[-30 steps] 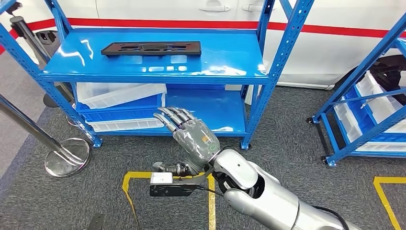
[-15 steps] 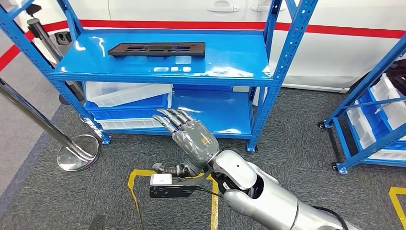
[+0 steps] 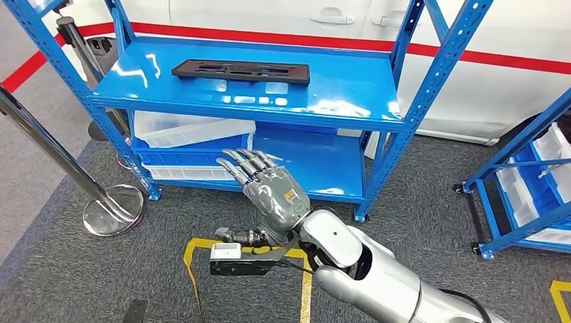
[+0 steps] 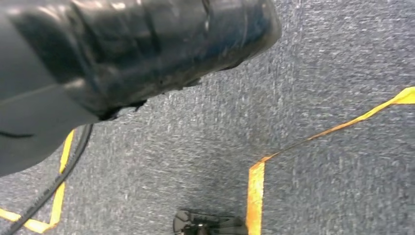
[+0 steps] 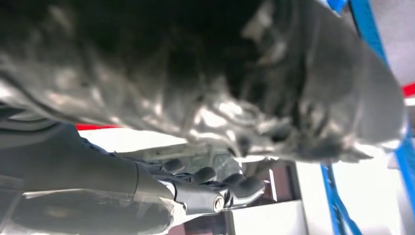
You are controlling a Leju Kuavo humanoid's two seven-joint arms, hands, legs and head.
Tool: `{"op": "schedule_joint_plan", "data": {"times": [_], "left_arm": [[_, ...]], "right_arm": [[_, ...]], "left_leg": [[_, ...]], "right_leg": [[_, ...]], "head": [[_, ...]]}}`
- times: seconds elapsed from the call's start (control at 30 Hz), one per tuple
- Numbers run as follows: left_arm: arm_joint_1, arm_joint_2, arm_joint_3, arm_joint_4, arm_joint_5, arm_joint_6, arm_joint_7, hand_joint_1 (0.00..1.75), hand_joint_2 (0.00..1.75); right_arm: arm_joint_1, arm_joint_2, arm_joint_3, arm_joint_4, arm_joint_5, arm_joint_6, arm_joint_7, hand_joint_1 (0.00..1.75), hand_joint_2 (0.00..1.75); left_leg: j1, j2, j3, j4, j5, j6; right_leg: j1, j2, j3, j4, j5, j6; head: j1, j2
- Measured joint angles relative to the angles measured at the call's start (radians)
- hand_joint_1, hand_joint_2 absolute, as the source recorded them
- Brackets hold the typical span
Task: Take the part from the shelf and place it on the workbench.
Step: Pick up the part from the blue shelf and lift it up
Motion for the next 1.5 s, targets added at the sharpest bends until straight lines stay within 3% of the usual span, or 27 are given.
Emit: {"op": "schedule_joint_plan", "data": {"times": [0.03,0.07,0.1,0.17,0.23,0.3,0.37,0.43,0.5,0.57,0.6,0.63,0.7,0.73,0.77,0.87,0.93,1.03,1.07,1.1,1.17,1.23,1.3,1.4,1.5], "left_arm": [[0.001,0.0,0.0,0.0,0.001,0.0,-0.002,0.0,0.0],[0.002,0.0,0.0,0.0,0.002,0.0,0.0,0.0,0.0],[0.003,0.0,0.0,0.0,0.002,0.0,0.004,0.0,0.0],[0.003,-0.002,-0.001,0.0,0.001,0.0,0.019,0.0,0.0],[0.001,-0.004,-0.003,0.0,0.0,0.0,0.031,0.0,0.0],[0.0,-0.004,-0.004,0.001,-0.001,0.0,0.04,0.0,0.0],[0.001,-0.004,-0.006,0.001,-0.004,-0.001,0.049,0.0,0.0],[-0.002,-0.004,-0.01,0.001,-0.009,-0.002,0.054,0.0,0.0],[-0.002,-0.004,-0.013,0.001,-0.011,-0.002,0.056,0.0,0.0],[0.003,-0.003,-0.014,0.001,-0.008,-0.001,0.059,0.0,0.0],[0.005,-0.003,-0.014,0.001,-0.005,0.0,0.061,0.0,0.0],[0.006,-0.003,-0.014,0.001,-0.003,0.002,0.063,0.0,0.0],[0.008,-0.004,-0.015,0.002,0.001,0.005,0.065,0.0,0.0],[0.008,-0.004,-0.016,0.003,0.003,0.001,0.063,0.0,0.0],[0.009,-0.004,-0.017,0.004,0.005,-0.007,0.059,0.0,0.0],[0.007,-0.004,-0.017,0.004,0.01,-0.021,0.046,0.0,0.0],[0.002,-0.004,-0.017,0.004,0.008,-0.014,0.045,0.0,0.0],[-0.002,-0.004,-0.017,0.004,0.007,-0.009,0.044,0.0,0.0],[-0.001,-0.004,-0.017,0.004,0.007,-0.008,0.044,0.0,0.0],[-0.001,-0.004,-0.017,0.004,0.007,-0.008,0.044,0.0,0.0],[-0.002,-0.004,-0.017,0.004,0.007,-0.008,0.044,0.0,0.0],[-0.003,-0.008,-0.017,0.004,0.006,-0.008,0.044,0.0,0.0],[-0.002,-0.01,-0.018,0.004,0.006,-0.008,0.044,0.0,0.0],[-0.002,-0.009,-0.018,0.004,0.006,-0.008,0.044,0.0,0.0],[-0.002,-0.007,-0.018,0.004,0.006,-0.008,0.044,0.0,0.0]], "right_arm": [[0.0,0.0,0.0,0.0,-0.002,0.004,0.004,0.0,0.0],[0.001,0.0,0.0,0.0,-0.006,0.006,0.006,0.0,0.0],[0.002,0.0,0.0,0.0,-0.012,0.007,0.007,0.0,0.0],[0.005,0.0,0.0,0.0,-0.023,0.003,0.007,0.0,0.0],[0.011,0.0,0.0,0.002,-0.023,-0.007,0.005,0.0,0.0],[0.016,0.0,0.0,0.004,-0.003,-0.027,0.001,0.0,0.0],[0.019,0.002,0.0,0.005,0.035,-0.059,-0.009,0.0,0.0],[0.023,0.005,0.0,0.006,0.068,-0.092,-0.02,0.0,0.0],[0.033,0.007,0.0,0.006,0.077,-0.108,-0.023,0.0,0.0],[0.045,0.008,0.0,0.007,0.066,-0.111,-0.02,0.0,0.0],[0.049,0.009,0.0,0.009,0.058,-0.111,-0.018,0.0,0.0],[0.051,0.01,0.0,0.01,0.048,-0.11,-0.017,0.0,0.0],[0.052,0.014,-0.001,0.016,0.026,-0.102,-0.015,0.0,0.0],[0.052,0.016,-0.001,0.018,0.015,-0.096,-0.014,0.0,0.0],[0.052,0.018,-0.001,0.021,0.005,-0.091,-0.014,0.0,0.0],[0.045,0.021,-0.007,0.023,-0.014,-0.084,-0.015,0.0,0.0],[0.038,0.023,-0.01,0.022,-0.017,-0.083,-0.017,0.0,0.0],[0.037,0.023,-0.01,0.024,-0.019,-0.08,-0.017,0.0,0.0],[0.038,0.022,-0.01,0.026,-0.02,-0.08,-0.017,0.0,0.0],[0.038,0.022,-0.01,0.027,-0.021,-0.08,-0.017,0.0,0.0],[0.037,0.022,-0.01,0.028,-0.023,-0.08,-0.017,0.0,0.0],[0.035,0.023,-0.011,0.028,-0.023,-0.08,-0.017,0.0,0.0],[0.034,0.023,-0.011,0.028,-0.024,-0.08,-0.017,0.0,0.0],[0.033,0.025,-0.012,0.028,-0.024,-0.08,-0.017,0.0,0.0],[0.031,0.03,-0.012,0.029,-0.02,-0.079,-0.018,0.0,0.0]], "left_leg": [[-0.001,-0.002,0.005,0.0,-0.005,0.0],[-0.001,-0.004,0.012,0.001,-0.012,0.0],[-0.001,-0.006,0.022,0.001,-0.019,-0.002],[-0.002,-0.01,0.046,0.001,-0.038,-0.007],[-0.002,-0.014,0.058,-0.001,-0.052,-0.017],[-0.001,-0.015,0.062,0.005,-0.053,-0.031],[0.0,-0.012,0.052,0.044,-0.042,-0.042],[0.003,-0.007,0.002,0.132,-0.047,-0.052],[0.005,-0.005,-0.076,0.229,-0.092,-0.062],[0.009,-0.003,-0.133,0.26,-0.136,-0.068],[0.011,-0.001,-0.143,0.237,-0.132,-0.072],[0.013,0.001,-0.142,0.191,-0.1,-0.075],[0.017,0.012,-0.134,0.077,0.024,-0.078],[0.017,0.015,-0.132,0.042,0.073,-0.073],[0.016,0.017,-0.134,0.027,0.101,-0.064],[0.013,0.012,-0.129,0.034,0.092,-0.037],[0.014,0.01,-0.12,0.031,0.084,-0.022],[0.008,0.008,-0.109,0.03,0.07,-0.008],[0.004,0.007,-0.105,0.03,0.066,-0.006],[0.001,0.004,-0.1,0.03,0.063,-0.005],[-0.005,-0.001,-0.09,0.03,0.057,-0.005],[-0.01,-0.006,-0.085,0.03,0.054,-0.009],[-0.009,-0.007,-0.083,0.028,0.052,-0.019],[-0.008,-0.005,-0.085,0.037,0.042,-0.035],[-0.003,-0.001,-0.146,0.174,-0.036,-0.051]], "right_leg": [[0.0,0.001,-0.028,0.035,-0.007,0.001],[0.0,0.001,-0.041,0.035,0.004,-0.001],[0.001,0.001,-0.035,-0.001,0.032,-0.004],[0.007,0.004,0.008,-0.128,0.114,-0.018],[0.016,0.006,0.041,-0.218,0.148,-0.035],[0.02,0.007,0.055,-0.239,0.137,-0.048],[0.015,0.006,0.081,-0.251,0.132,-0.06],[0.01,0.004,0.111,-0.261,0.119,-0.07],[0.008,0.002,0.134,-0.263,0.102,-0.073],[0.005,0.005,0.159,-0.261,0.08,-0.07],[0.002,0.006,0.174,-0.259,0.068,-0.066],[0.0,0.007,0.19,-0.256,0.055,-0.062],[0.0,0.008,0.212,-0.246,0.027,-0.05],[0.002,0.009,0.217,-0.24,0.012,-0.043],[0.005,0.01,0.219,-0.236,0.0,-0.035],[0.003,0.008,0.226,-0.231,-0.028,-0.015],[0.0,0.007,0.201,-0.167,-0.065,-0.007],[0.0,0.007,0.085,0.021,-0.13,-0.004],[0.001,0.007,0.056,0.048,-0.124,-0.006],[0.002,0.007,0.046,0.038,-0.096,-0.011],[0.011,0.008,0.073,-0.076,-0.005,-0.031],[0.023,0.006,0.109,-0.186,0.054,-0.056],[0.031,0.003,0.116,-0.218,0.062,-0.067],[0.022,0.001,0.133,-0.244,0.078,-0.072],[0.012,-0.001,0.146,-0.261,0.089,-0.076]], "head": [[0.0,0.0],[0.0,0.0],[0.0,0.0],[0.0,0.0],[-0.003,0.0],[-0.005,0.0],[-0.005,0.0],[-0.006,0.0],[-0.007,0.0],[-0.007,0.0],[-0.007,0.0],[-0.007,0.0],[-0.009,0.0],[-0.008,0.0],[-0.008,0.0],[-0.005,0.0],[-0.003,0.0],[-0.001,0.0],[-0.001,0.0],[-0.001,0.0],[-0.001,0.0],[-0.002,0.0],[-0.002,0.0],[-0.001,0.0],[-0.006,0.0]]}}
